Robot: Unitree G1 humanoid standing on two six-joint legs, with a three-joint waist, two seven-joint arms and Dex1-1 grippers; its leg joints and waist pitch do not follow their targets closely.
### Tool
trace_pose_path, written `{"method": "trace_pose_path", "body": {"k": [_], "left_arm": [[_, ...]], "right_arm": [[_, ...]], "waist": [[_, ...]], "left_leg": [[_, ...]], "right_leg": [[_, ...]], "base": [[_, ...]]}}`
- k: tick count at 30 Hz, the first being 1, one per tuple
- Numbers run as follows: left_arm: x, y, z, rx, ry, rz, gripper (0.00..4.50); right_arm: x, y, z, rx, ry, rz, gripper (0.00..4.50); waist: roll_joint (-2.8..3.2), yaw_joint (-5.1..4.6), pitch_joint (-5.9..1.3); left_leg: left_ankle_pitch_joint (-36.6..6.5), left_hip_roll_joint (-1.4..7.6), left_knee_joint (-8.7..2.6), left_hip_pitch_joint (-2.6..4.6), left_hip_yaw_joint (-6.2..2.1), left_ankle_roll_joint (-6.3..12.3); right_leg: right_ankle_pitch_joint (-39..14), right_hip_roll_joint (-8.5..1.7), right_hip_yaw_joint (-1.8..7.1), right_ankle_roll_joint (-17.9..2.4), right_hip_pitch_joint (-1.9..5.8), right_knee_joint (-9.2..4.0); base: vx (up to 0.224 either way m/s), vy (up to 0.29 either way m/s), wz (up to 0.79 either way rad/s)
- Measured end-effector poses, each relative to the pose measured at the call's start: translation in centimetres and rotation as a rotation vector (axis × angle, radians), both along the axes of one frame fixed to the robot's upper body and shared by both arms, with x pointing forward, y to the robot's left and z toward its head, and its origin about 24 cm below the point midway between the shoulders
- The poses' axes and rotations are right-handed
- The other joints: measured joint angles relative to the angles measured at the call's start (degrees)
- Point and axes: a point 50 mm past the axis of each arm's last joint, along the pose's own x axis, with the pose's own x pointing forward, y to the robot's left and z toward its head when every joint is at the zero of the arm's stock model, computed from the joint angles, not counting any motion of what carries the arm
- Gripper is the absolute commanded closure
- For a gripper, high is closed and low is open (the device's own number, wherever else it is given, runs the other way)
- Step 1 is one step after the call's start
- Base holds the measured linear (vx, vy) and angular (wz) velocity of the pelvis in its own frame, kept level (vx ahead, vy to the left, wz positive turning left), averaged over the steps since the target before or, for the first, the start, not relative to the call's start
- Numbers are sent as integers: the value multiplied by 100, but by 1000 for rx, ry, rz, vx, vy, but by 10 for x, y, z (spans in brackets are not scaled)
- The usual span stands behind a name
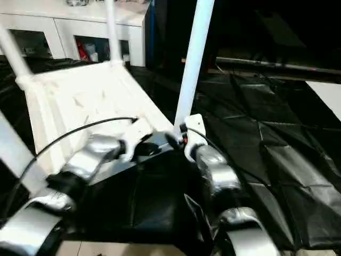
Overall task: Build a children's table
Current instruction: Rotate leg to tighten
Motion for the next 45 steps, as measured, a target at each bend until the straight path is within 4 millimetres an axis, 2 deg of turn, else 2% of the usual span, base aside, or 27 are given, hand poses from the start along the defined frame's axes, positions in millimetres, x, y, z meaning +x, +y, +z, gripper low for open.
{"method": "trace_pose_path", "body": {"k": [6,12,15,16,19,21,27,31,36,38,40,45], "left_arm": [[-13,23,3,-17,57,-157,450],[-25,40,6,-24,146,-258,450],[-25,40,6,-26,151,-261,450],[-26,40,7,-26,152,-262,450],[-27,42,7,-29,159,-261,450],[-28,43,8,-29,161,-260,450],[-29,43,8,-30,160,-260,450],[-28,42,8,-28,148,-253,450],[-19,28,4,-15,86,-166,450],[-14,22,2,-10,70,-116,450],[-5,8,0,-2,44,-30,450],[5,-19,-3,5,16,118,450]], "right_arm": [[-25,-16,5,11,23,294,69],[-39,-14,10,27,47,474,69],[-40,-15,11,35,61,487,69],[-41,-15,12,40,67,491,96],[-41,-14,12,51,82,490,110],[-41,-14,12,53,85,491,135],[-41,-14,12,54,91,488,178],[-41,-12,11,59,90,481,185],[-30,-14,5,60,69,299,187],[-23,-12,3,59,69,215,187],[-10,-10,1,57,75,62,187],[10,0,0,52,90,-242,187]], "waist": [[1,44,5],[-13,68,13],[-15,68,14],[-18,67,16],[-21,68,18],[-26,67,21],[-29,68,22],[-30,70,22],[-37,61,20],[-41,47,20],[-52,6,23],[-54,-17,24]], "left_leg": [[0,0,2,-11,5,0],[0,0,5,-38,5,0],[0,1,17,-45,6,1],[0,1,17,-45,6,1],[0,2,17,-44,8,1],[0,2,17,-45,8,2],[-1,1,23,-45,10,4],[-1,1,30,-44,10,4],[-1,0,33,-28,9,3],[-1,0,32,0,8,2],[-1,-2,32,14,4,2],[-1,-7,33,13,-8,2]], "right_leg": [[-3,-3,1,-6,1,-7],[-3,-3,1,-12,-15,-13],[-2,-3,2,-12,-15,-15],[-3,-3,2,-12,-15,-15],[-6,-3,1,-16,-15,-15],[-8,-3,1,-16,-15,-15],[-8,-3,1,-17,-15,-14],[-8,-3,2,-17,-14,-8],[-2,-6,5,-18,-5,8],[-7,-6,6,-4,10,13],[-7,-6,7,-4,19,15],[-7,-11,12,-4,16,4]], "base": [[0,0,0],[0,0,0],[0,0,0],[0,0,0],[0,0,0],[0,0,0],[0,0,0],[0,0,0],[0,0,0],[0,0,0],[0,0,0],[0,0,0]]}}
